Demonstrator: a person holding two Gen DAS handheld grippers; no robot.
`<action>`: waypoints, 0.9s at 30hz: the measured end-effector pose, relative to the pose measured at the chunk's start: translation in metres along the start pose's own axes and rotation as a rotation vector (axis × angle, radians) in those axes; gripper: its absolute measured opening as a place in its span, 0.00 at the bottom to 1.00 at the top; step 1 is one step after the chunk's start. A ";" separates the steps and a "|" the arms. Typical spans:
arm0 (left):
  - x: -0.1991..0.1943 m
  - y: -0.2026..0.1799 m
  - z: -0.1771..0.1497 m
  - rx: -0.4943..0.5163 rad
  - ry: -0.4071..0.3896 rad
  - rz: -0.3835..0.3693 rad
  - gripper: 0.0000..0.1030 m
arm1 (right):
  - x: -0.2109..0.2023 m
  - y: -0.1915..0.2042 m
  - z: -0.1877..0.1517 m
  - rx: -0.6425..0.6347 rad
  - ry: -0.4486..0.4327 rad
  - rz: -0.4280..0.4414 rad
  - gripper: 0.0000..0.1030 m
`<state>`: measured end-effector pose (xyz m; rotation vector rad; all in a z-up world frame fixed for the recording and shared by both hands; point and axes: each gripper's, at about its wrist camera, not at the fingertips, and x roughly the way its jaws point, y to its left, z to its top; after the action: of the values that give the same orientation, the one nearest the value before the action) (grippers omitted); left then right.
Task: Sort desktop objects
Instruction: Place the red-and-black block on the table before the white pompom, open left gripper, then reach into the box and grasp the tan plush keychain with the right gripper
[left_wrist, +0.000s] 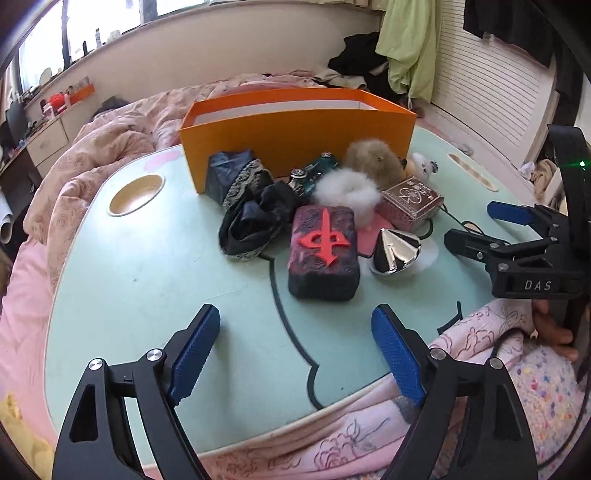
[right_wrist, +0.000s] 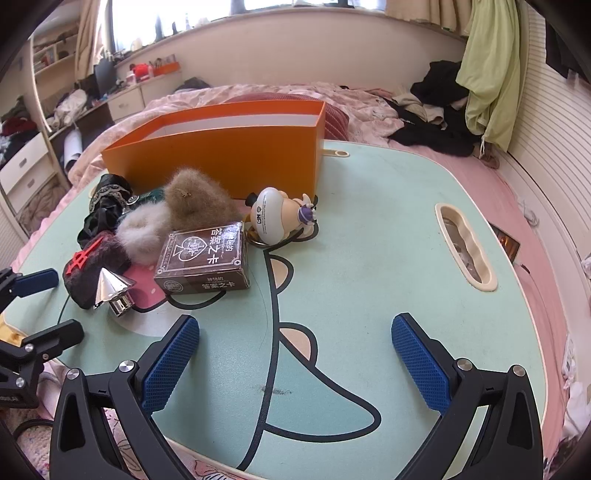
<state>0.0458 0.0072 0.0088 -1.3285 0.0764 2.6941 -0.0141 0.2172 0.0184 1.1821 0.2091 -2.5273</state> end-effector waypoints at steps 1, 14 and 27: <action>0.002 0.000 0.001 0.002 0.001 -0.001 0.90 | 0.000 0.000 0.000 -0.001 0.000 0.000 1.00; 0.009 0.001 0.001 0.004 -0.014 -0.010 1.00 | -0.001 0.000 0.001 -0.003 0.007 -0.002 1.00; 0.007 0.001 0.000 0.002 -0.016 -0.011 1.00 | -0.028 0.027 0.097 0.006 0.016 0.049 1.00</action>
<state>0.0415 0.0068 0.0028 -1.3022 0.0693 2.6949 -0.0569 0.1729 0.1026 1.1958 0.1742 -2.4787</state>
